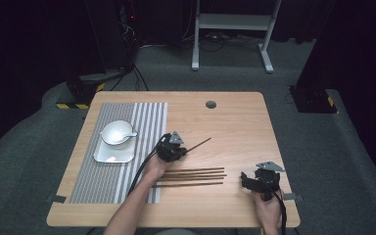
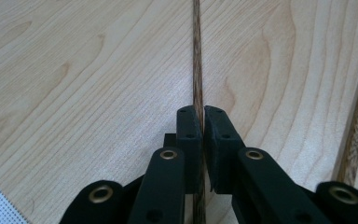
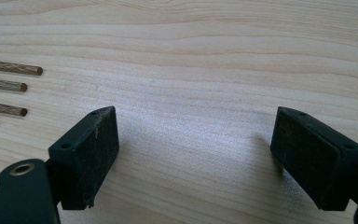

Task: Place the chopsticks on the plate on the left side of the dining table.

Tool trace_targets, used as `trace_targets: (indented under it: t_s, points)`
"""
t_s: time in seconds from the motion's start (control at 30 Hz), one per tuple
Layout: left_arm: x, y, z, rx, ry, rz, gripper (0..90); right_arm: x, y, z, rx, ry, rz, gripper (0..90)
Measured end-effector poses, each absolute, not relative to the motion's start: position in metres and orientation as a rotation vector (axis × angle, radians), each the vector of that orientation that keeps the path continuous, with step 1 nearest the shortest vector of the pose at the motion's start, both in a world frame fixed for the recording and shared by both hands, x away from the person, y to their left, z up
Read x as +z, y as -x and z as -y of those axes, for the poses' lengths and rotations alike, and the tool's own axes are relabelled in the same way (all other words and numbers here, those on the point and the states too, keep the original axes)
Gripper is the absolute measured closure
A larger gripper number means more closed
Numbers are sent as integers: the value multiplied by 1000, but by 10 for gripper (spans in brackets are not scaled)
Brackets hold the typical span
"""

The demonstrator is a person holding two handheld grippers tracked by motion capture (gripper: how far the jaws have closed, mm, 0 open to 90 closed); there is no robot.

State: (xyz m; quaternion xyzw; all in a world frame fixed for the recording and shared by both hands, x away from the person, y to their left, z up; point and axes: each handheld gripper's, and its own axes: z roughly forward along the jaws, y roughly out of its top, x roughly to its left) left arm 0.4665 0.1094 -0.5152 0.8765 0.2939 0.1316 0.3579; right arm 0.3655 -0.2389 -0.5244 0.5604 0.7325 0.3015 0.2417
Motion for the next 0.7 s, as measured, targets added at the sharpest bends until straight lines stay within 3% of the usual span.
trace_targets:
  t_s: [0.7]
  points:
    - [-512, -467, -116, 348, -2243, -762, 849, -524, -366, 239, 824, -1533, -2003, 151]
